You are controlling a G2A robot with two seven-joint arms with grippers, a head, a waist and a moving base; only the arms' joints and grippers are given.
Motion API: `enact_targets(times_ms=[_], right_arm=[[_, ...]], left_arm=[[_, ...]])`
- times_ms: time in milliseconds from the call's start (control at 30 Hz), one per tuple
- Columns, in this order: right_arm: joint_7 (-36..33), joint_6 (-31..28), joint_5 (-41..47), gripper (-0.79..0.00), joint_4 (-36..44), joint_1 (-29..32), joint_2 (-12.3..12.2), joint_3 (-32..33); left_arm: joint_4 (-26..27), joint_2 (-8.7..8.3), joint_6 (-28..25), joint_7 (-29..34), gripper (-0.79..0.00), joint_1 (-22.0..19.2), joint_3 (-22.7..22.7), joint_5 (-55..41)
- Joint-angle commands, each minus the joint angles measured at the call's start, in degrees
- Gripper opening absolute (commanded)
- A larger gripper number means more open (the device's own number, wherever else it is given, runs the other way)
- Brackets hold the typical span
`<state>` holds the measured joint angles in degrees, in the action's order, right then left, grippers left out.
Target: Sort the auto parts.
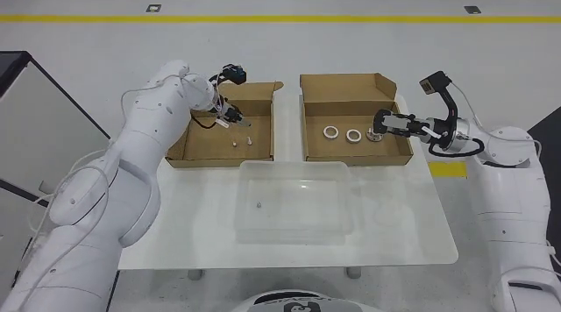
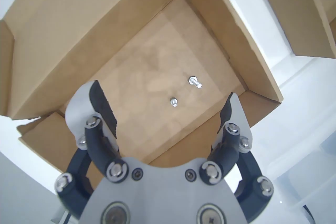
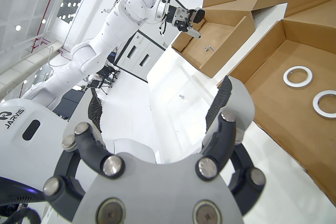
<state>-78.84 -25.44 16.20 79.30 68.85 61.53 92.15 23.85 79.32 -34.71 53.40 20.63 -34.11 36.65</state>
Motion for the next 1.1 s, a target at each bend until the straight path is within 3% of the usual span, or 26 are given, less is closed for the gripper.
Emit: enact_targets(times_ms=[0,100,200,400,500,700,867,1067], right_arm=[[0.0,0.0,0.0,0.0,0.0,0.0,0.0,0.0],[0.0,0.0,0.0,0.0,0.0,0.0,0.0,0.0],[0.0,0.0,0.0,0.0,0.0,0.0,0.0,0.0],[0.0,0.0,0.0,0.0,0.0,0.0,0.0,0.0],[0.0,0.0,0.0,0.0,0.0,0.0,0.0,0.0],[0.0,0.0,0.0,0.0,0.0,0.0,0.0,0.0],[0.0,0.0,0.0,0.0,0.0,0.0,0.0,0.0],[0.0,0.0,0.0,0.0,0.0,0.0,0.0,0.0]], left_arm=[[4.4,-1.43,-0.9,0.1,0.0,1.2,-1.0,0.4],[12.9,-4.02,-0.4,2.0,0.0,4.2,-3.1,1.0],[24.6,-7.31,0.8,4.9,0.0,8.9,-7.0,0.9],[52.1,-14.33,3.0,12.7,0.0,23.5,-19.0,1.1],[61.2,-16.56,2.7,15.2,0.0,29.8,-24.2,1.0],[71.1,-18.9,1.0,17.2,0.0,36.5,-27.3,2.0],[75.8,-21.0,0.4,16.5,0.0,38.1,-22.4,3.2],[77.5,-24.1,0.1,16.3,0.0,35.4,-14.6,0.1]])
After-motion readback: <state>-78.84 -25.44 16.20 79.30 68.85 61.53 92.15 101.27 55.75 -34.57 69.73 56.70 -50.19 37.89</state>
